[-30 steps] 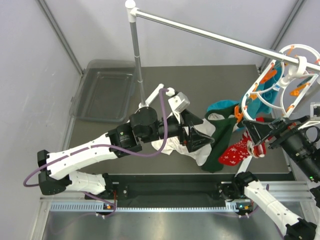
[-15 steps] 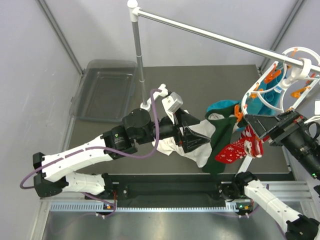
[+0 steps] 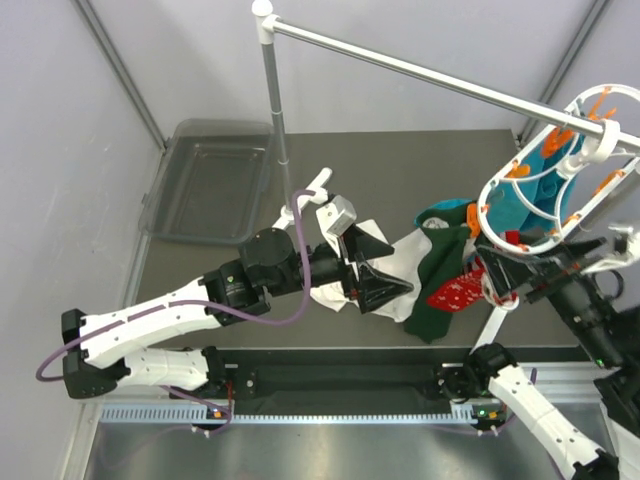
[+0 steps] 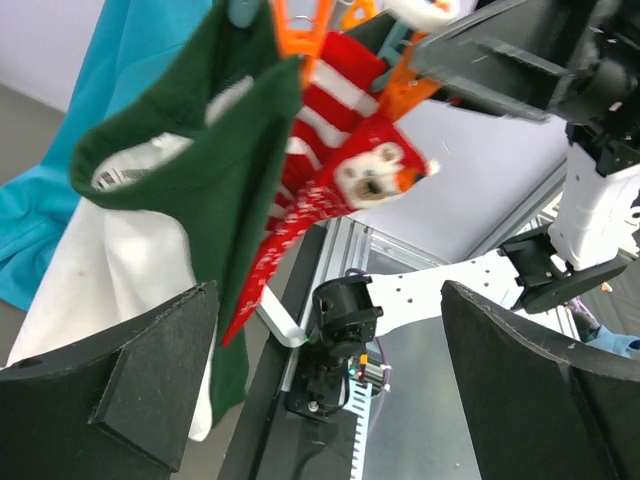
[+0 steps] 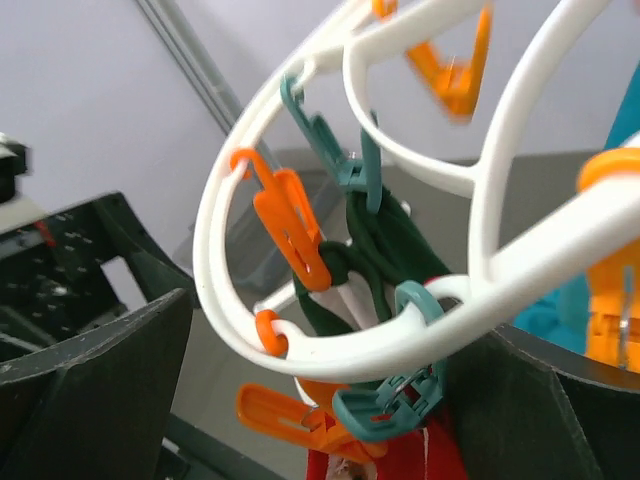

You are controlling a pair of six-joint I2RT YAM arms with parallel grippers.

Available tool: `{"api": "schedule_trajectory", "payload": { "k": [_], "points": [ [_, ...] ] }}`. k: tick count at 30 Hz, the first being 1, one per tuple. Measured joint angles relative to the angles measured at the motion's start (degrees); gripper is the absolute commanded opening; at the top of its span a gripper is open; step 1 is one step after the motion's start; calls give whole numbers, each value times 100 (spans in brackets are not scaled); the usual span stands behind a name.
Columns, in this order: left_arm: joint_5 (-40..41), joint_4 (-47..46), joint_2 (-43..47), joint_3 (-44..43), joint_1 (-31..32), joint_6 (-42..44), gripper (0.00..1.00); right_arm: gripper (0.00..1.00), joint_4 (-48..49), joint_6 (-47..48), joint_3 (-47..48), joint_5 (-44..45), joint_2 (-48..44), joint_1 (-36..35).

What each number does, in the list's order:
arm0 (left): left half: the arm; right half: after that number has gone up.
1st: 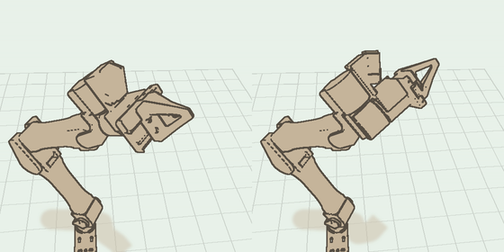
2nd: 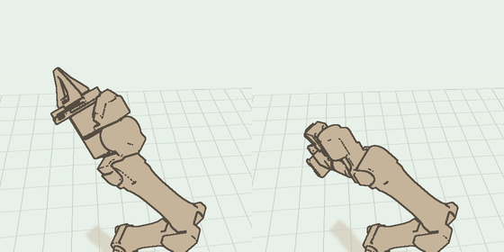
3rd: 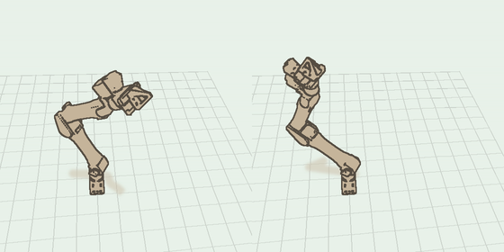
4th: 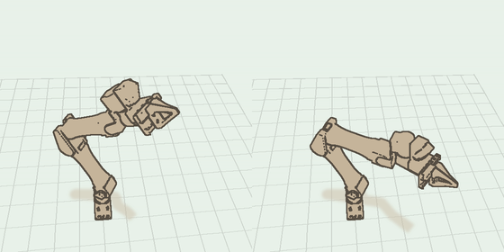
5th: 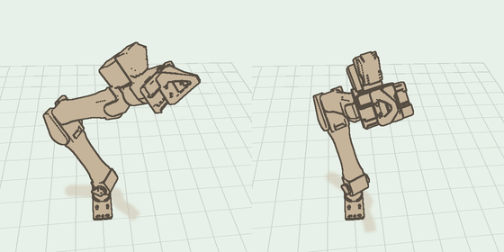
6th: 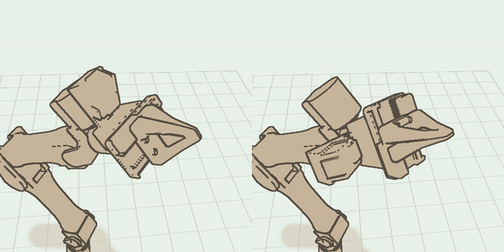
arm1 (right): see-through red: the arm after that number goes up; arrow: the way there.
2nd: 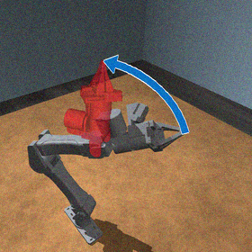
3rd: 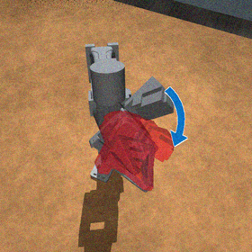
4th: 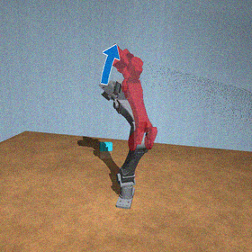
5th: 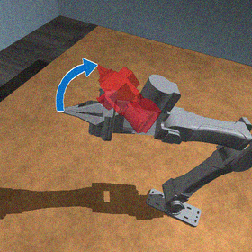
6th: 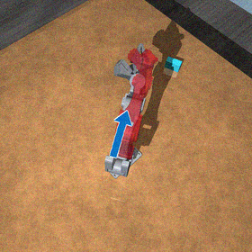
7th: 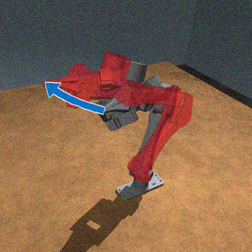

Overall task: Clip the socks to the hanger
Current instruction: Adjust the hanger on the clothesline.

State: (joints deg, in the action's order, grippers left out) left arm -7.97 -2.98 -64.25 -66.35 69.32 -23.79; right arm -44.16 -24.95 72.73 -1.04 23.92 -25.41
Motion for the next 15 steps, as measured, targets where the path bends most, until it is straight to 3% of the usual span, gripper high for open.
{"api": "schedule_trajectory", "payload": {
  "k": [6, 10, 15],
  "points": [
    [243, -1095, -280, 474, 9, 149, 99, 100, -35, -393, 455, 118, -170, -17],
    [693, -2039, -1054, 553, 151, 446, 99, 100, -398, -870, 999, 308, 297, -35],
    [1088, -2546, -1993, 330, 619, 960, 98, 99, -627, -1198, 1021, 372, 470, -35]
  ]
}}
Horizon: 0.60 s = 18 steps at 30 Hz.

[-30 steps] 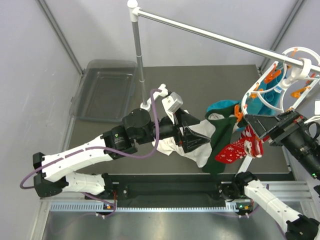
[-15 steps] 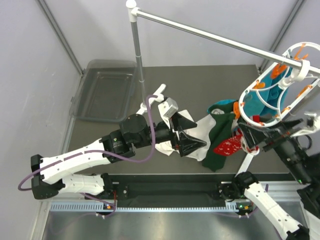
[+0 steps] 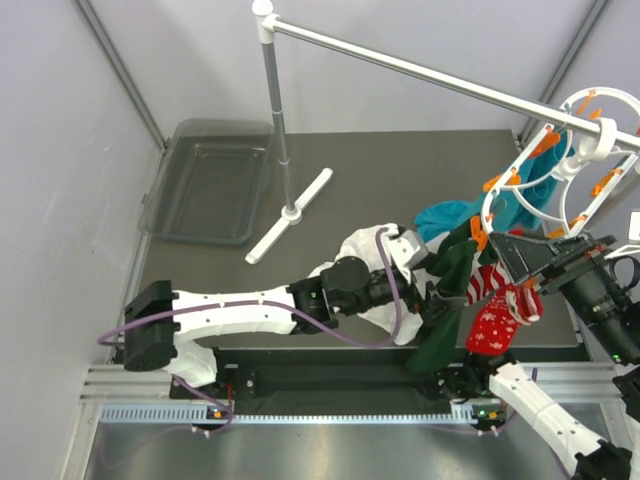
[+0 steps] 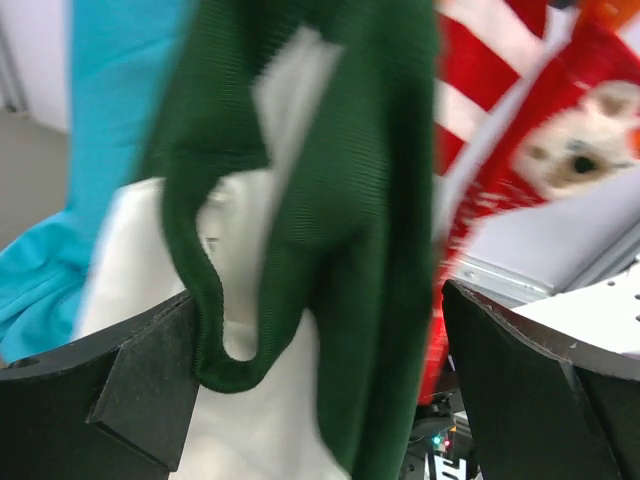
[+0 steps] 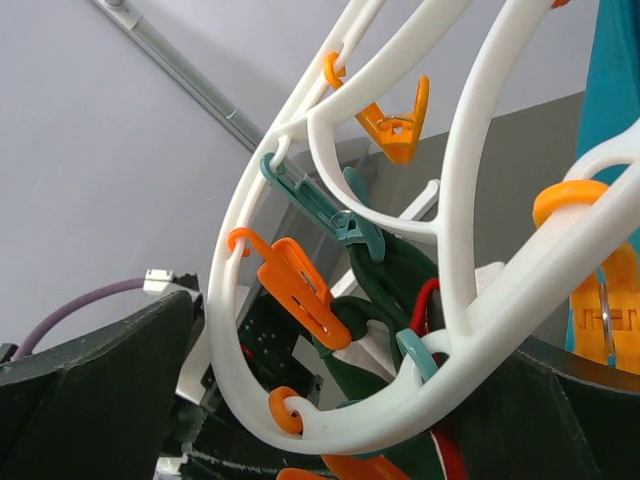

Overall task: Clip the socks to the hanger
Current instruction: Adjust the hanger on the clothesline.

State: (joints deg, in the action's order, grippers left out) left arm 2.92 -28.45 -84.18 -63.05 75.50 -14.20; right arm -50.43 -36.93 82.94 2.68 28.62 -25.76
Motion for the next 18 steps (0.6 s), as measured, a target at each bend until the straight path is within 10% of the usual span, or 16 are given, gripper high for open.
{"api": "schedule_trajectory", "payload": {
  "k": [18],
  "points": [
    [767, -1637, -1554, -1191, 136, -138, 89, 100, -184, -385, 92, -706, 348, 0]
  ]
}}
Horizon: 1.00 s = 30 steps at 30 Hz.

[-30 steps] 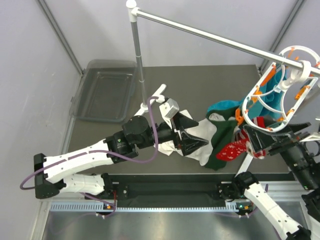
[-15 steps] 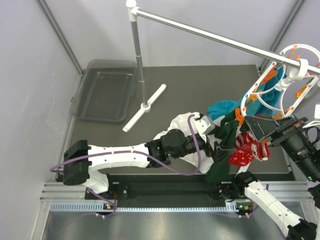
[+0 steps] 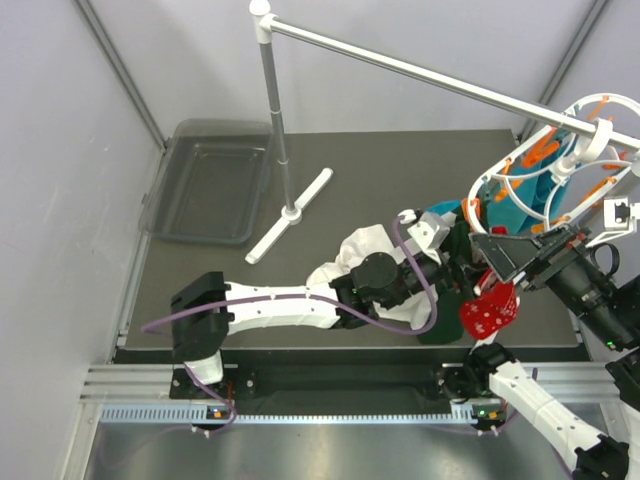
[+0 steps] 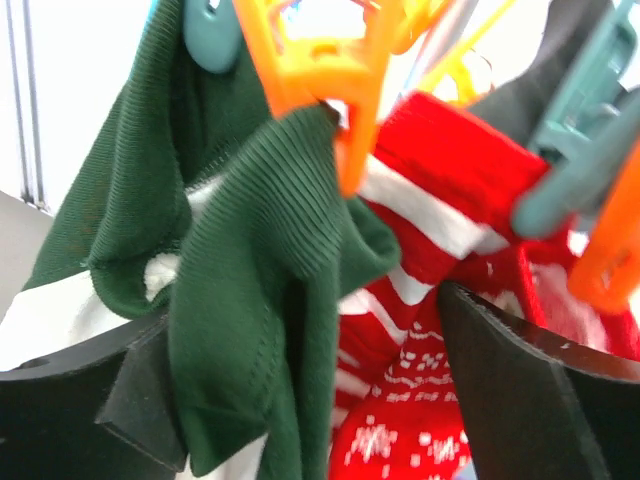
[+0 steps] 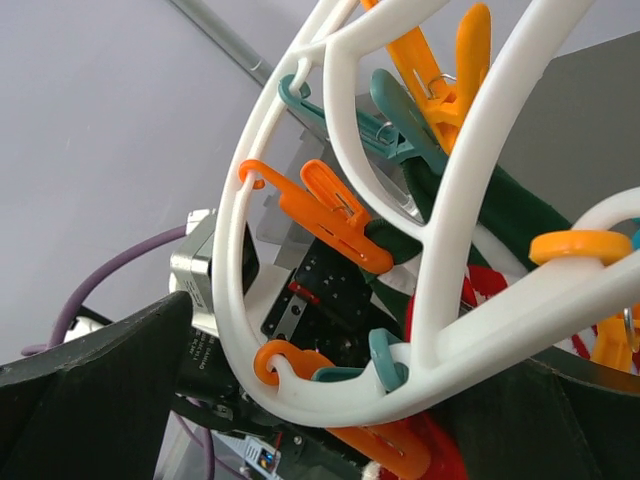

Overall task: Clip the socks to the hanger
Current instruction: Adjust the hanger on the clothesline.

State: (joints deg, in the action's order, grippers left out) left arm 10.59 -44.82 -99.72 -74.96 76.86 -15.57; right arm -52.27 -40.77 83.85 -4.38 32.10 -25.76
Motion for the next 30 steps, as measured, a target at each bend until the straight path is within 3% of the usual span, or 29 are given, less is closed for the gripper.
{"api": "schedule_trajectory", "payload": {
  "k": [1, 3, 7, 8, 11, 30],
  "points": [
    [70, -55, -98, -94, 2, -9, 80, 100, 22, 2, -24, -7, -22, 0],
    [107, -133, -225, -240, 7, -17, 74, 100, 26, 2, -24, -15, -28, 0],
    [131, -326, -446, -446, 7, -37, 42, 100, 35, 0, -39, -55, -74, 0],
    [129, -415, -492, -466, 7, -59, 27, 100, 42, 2, -59, -63, -101, 0],
    [96, -658, -599, -468, 7, -90, 2, 100, 17, 15, -59, -42, -149, 0],
    [507, -752, -621, -463, 28, 44, 0, 100, -1585, 789, 1161, 1193, -35, -9]
  ]
}}
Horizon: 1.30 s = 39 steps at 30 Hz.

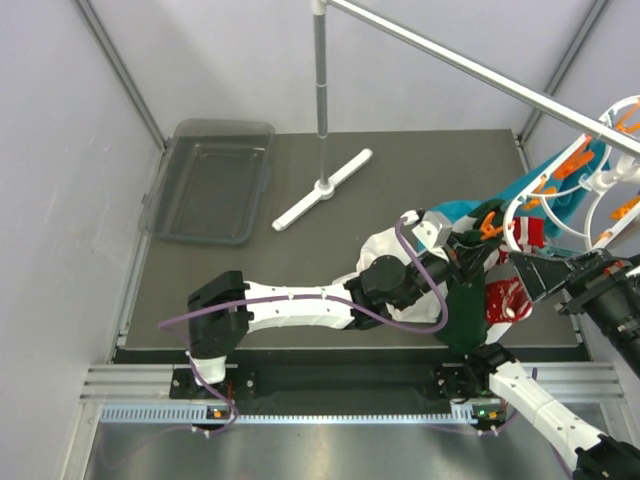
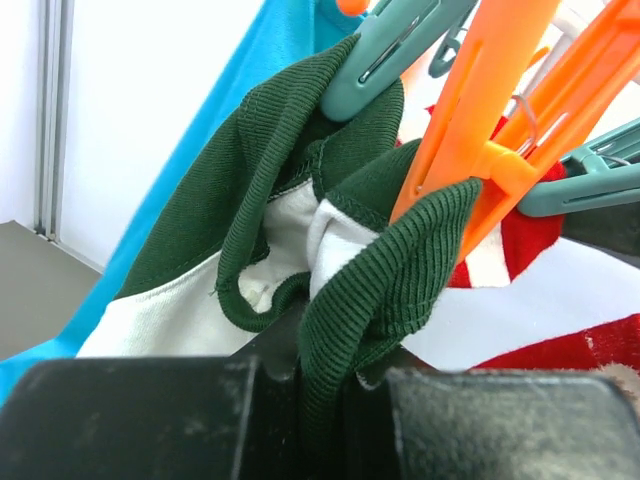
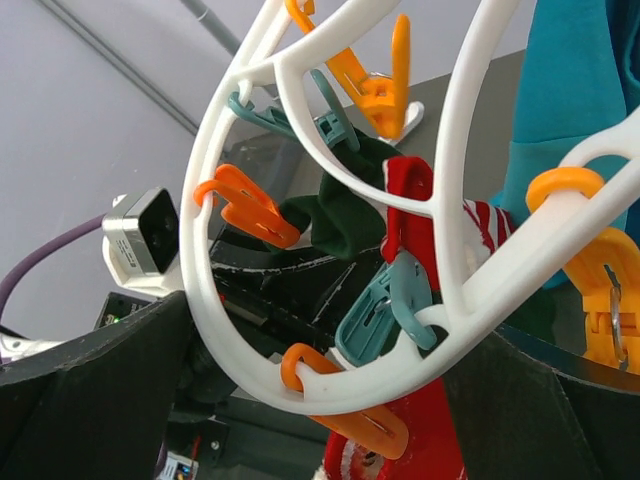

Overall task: Clip the socks to the hanger
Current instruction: Adjust the hanger on the clothesline.

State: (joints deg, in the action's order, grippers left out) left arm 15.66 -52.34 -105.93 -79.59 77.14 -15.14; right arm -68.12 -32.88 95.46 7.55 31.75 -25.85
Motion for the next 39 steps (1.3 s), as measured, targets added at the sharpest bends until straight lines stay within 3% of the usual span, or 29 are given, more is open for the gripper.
{"api": "schedule_trajectory", "payload": {
  "k": [12, 14, 15, 16, 20, 29, 35, 39],
  "points": [
    [-2, 166, 0, -13, -20, 31, 0, 100, -149, 168, -271, -273, 50, -2],
    [-7, 260, 4, -17, -46, 31, 9, 100, -109, 221, -514, -367, 48, -2],
    [-11, 337, 13, -22, -57, 31, 18, 100, -61, 251, -634, -402, 39, -2],
    [-15, 431, 31, -22, -68, 39, 33, 100, 17, 282, -739, -431, 20, -2],
    [-4, 835, 210, -7, -105, 37, 55, 100, 402, 424, -1132, -592, -205, -2],
    [-63, 2208, 1292, 90, -149, 83, 65, 100, 654, 789, -1403, -1073, -367, -2],
    [-750, 2802, 2015, 168, -267, 0, 69, 100, 483, 837, -1185, -1698, -444, -2],
    [-1370, 3012, 2144, 87, -546, -516, 73, 99, 518, 898, -1314, -2168, -627, -2]
  ]
}}
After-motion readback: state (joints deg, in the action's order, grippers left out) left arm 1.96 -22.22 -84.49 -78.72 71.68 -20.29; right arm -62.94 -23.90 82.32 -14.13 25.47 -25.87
